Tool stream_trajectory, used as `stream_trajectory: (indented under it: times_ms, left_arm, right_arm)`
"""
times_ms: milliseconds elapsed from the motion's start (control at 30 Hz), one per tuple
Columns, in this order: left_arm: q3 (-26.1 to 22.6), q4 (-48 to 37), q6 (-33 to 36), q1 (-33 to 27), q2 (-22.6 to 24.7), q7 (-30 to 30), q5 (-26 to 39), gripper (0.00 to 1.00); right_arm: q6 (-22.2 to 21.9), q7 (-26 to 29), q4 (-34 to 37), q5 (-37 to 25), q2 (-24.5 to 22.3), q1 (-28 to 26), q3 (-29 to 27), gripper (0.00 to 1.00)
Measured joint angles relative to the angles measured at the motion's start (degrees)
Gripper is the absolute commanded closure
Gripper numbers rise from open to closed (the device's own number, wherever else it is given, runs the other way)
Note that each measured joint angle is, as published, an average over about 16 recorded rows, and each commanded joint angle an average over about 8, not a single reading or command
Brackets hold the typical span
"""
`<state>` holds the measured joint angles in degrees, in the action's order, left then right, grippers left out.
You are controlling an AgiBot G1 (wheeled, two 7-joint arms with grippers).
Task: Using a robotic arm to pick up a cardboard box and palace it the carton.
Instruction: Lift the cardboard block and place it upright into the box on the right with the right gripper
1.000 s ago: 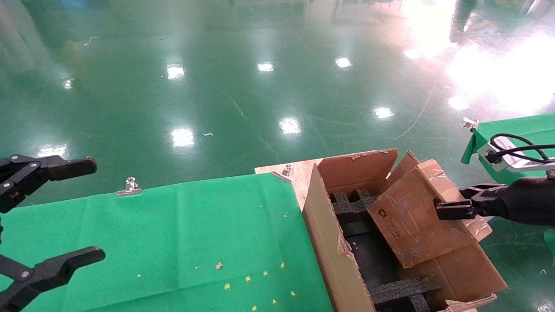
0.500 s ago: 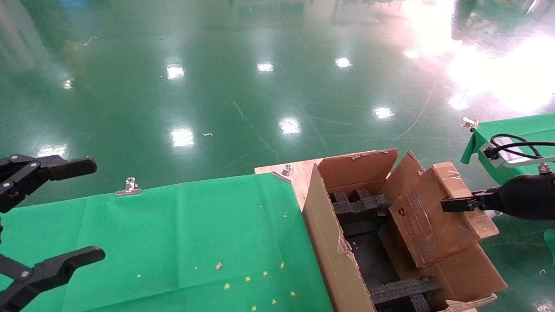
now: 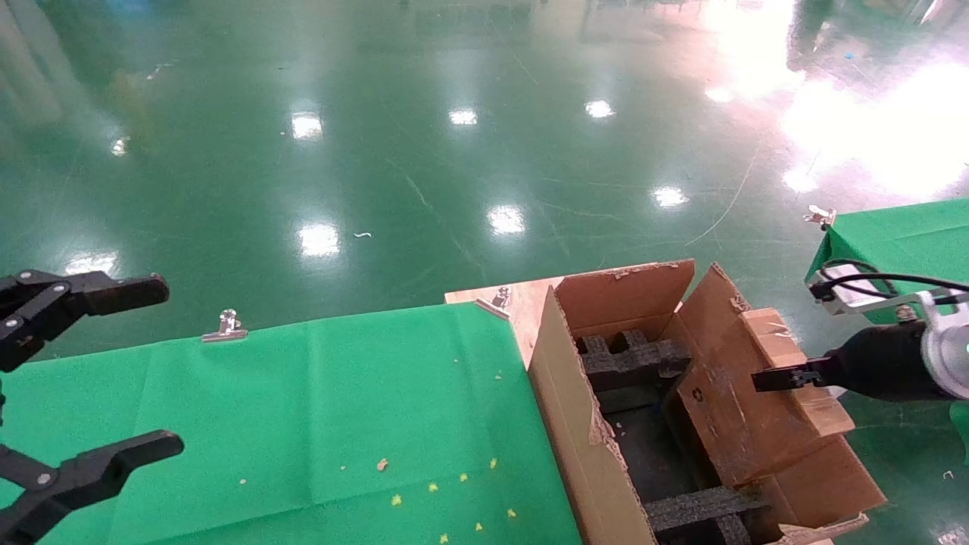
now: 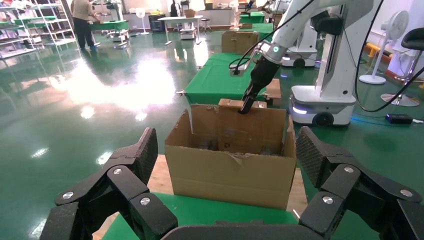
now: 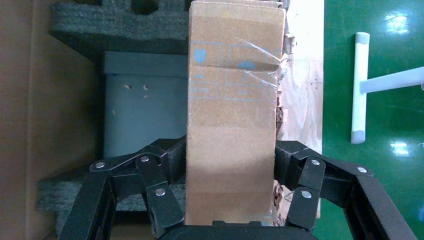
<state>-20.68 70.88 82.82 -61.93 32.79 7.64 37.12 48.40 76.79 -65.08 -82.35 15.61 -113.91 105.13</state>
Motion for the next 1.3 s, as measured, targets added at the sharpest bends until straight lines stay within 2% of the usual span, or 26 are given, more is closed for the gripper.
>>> stream_trajectory:
  times_ms: [333, 700, 1300]
  left_arm:
    - [0.0, 0.0, 0.0, 0.0, 0.0, 0.0, 0.0, 0.0]
    - [0.0, 0.0, 0.0, 0.0, 0.0, 0.0, 0.0, 0.0]
    - [0.0, 0.0, 0.0, 0.0, 0.0, 0.0, 0.0, 0.0]
  right_arm:
    - [-4.49, 0.17, 3.62, 1.23, 3.92, 4.99, 1.47, 1.0]
    - [-8.15, -4.01, 10.31, 5.91, 8.44, 11.12, 1.71, 1.0]
    - [-8.64, -13.12, 21.31, 12.77, 15.23, 18.26, 0.31, 1.0]
